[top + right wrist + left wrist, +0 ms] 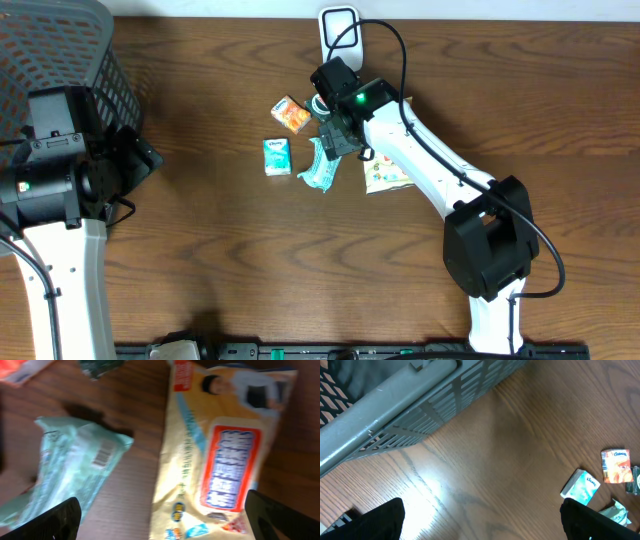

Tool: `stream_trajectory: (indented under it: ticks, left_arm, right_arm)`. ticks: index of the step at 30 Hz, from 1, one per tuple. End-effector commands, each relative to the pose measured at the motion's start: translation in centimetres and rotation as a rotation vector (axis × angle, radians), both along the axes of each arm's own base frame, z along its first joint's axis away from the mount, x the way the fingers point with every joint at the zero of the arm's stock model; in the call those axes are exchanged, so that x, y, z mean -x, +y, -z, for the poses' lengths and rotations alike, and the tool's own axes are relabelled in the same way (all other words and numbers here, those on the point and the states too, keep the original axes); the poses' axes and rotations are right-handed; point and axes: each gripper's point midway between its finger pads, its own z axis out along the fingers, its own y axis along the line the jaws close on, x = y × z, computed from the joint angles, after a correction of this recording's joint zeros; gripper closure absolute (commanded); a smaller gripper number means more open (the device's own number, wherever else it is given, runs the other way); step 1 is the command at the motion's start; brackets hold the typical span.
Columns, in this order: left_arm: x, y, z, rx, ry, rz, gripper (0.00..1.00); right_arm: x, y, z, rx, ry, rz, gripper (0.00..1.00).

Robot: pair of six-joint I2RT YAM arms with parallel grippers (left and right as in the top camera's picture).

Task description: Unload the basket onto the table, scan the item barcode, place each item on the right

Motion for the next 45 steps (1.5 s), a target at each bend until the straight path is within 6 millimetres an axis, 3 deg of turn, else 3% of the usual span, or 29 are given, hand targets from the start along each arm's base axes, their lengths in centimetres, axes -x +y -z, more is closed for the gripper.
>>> stream_trajectory:
  ticks: [1, 11, 27, 45]
  left_arm:
    - [0.0, 0.1, -0.1, 0.001, -0.003, -0.013, 0.02]
    - [0.0, 0.1, -0.1, 0.001, -0.003, -0.013, 0.02]
    - [0.0, 0.1, -0.1, 0.001, -0.003, -0.013, 0.02]
    - [0.0, 0.1, -0.1, 0.001, -0.003, -0.013, 0.02]
  right_arm:
    - [1.2, 1.5, 1.1, -0.065, 0.072, -0.036, 0.01]
    - [-0.2, 0.7, 1.0, -0.013, 0.005, -0.016, 0.01]
    - [-1.7, -3.4, 4.6, 0.274, -0.041, 0.040, 0.01]
    - [-0.5, -5.5, 11.7, 0.387, 0.099, 0.036, 0.04]
